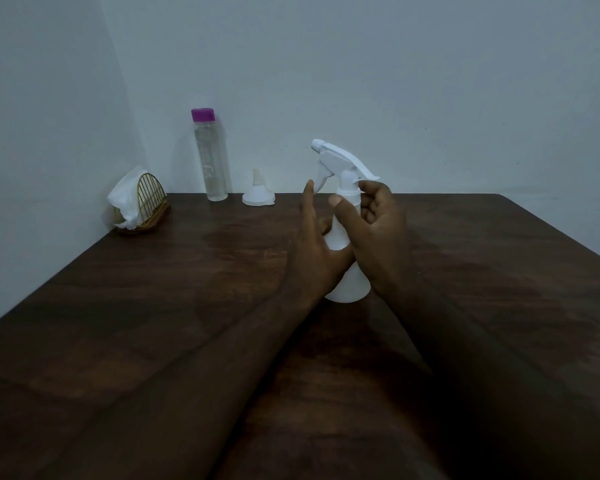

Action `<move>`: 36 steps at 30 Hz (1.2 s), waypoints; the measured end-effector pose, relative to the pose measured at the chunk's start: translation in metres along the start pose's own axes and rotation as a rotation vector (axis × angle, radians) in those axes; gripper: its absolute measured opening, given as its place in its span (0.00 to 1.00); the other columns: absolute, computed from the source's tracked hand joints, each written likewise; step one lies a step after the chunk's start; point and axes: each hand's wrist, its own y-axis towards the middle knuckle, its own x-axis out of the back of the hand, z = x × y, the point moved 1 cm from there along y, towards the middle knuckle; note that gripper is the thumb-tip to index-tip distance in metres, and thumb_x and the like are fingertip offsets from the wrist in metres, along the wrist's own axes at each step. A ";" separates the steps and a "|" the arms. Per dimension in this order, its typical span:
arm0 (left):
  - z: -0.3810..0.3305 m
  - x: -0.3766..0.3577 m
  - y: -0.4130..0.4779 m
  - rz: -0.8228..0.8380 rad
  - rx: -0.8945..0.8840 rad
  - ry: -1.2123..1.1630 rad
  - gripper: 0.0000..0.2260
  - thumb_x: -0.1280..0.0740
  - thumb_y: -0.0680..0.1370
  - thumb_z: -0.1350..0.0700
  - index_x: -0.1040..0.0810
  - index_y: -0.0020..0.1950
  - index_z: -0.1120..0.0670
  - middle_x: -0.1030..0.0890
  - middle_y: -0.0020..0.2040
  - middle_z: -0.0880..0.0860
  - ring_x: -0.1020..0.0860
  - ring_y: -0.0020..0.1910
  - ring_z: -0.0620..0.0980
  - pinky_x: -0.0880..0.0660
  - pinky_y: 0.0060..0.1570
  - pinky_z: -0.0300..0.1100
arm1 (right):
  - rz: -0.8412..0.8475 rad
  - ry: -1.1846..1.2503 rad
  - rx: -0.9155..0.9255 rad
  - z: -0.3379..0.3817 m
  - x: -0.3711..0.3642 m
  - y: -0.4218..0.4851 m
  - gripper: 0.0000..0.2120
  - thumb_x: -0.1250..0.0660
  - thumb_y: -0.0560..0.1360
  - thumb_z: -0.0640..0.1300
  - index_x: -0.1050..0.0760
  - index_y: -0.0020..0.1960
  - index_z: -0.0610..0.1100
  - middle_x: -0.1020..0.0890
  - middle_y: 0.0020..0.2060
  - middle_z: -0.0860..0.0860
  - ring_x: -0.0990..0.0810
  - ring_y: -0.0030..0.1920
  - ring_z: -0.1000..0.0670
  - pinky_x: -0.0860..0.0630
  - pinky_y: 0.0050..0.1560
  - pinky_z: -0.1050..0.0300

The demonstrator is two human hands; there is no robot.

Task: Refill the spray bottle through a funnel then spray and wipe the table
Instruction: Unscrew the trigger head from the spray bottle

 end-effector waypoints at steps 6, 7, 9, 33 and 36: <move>0.006 -0.001 -0.001 0.004 0.020 -0.038 0.48 0.25 0.70 0.52 0.56 0.79 0.48 0.18 0.45 0.40 0.20 0.48 0.36 0.22 0.49 0.42 | 0.004 -0.020 0.002 0.000 -0.001 0.000 0.07 0.32 0.78 0.38 0.27 0.55 0.42 0.16 0.34 0.57 0.17 0.36 0.60 0.23 0.37 0.66; 0.005 0.000 -0.002 0.002 0.018 -0.034 0.48 0.25 0.71 0.52 0.56 0.79 0.48 0.17 0.44 0.44 0.19 0.46 0.37 0.21 0.47 0.41 | 0.017 -0.033 0.008 0.001 0.000 -0.001 0.05 0.34 0.79 0.38 0.26 0.55 0.42 0.16 0.33 0.56 0.18 0.36 0.60 0.23 0.37 0.65; 0.004 0.001 -0.002 0.005 0.009 -0.023 0.49 0.24 0.70 0.52 0.56 0.79 0.50 0.18 0.42 0.43 0.20 0.43 0.35 0.22 0.44 0.34 | 0.028 -0.029 0.012 0.001 0.000 -0.001 0.06 0.34 0.79 0.38 0.25 0.55 0.43 0.17 0.35 0.55 0.17 0.37 0.60 0.23 0.38 0.64; 0.001 0.002 -0.001 0.008 -0.017 -0.048 0.49 0.26 0.68 0.47 0.55 0.79 0.49 0.17 0.44 0.42 0.19 0.46 0.38 0.21 0.48 0.42 | 0.028 -0.009 -0.013 0.004 -0.001 0.001 0.11 0.31 0.77 0.40 0.26 0.59 0.42 0.16 0.38 0.53 0.16 0.39 0.57 0.21 0.39 0.64; 0.005 0.002 0.000 0.022 -0.009 -0.064 0.49 0.23 0.69 0.54 0.54 0.79 0.50 0.23 0.48 0.30 0.23 0.52 0.31 0.25 0.52 0.37 | -0.041 -0.052 -0.015 0.003 -0.002 0.002 0.19 0.23 0.71 0.44 0.28 0.57 0.43 0.17 0.48 0.50 0.15 0.46 0.54 0.19 0.43 0.61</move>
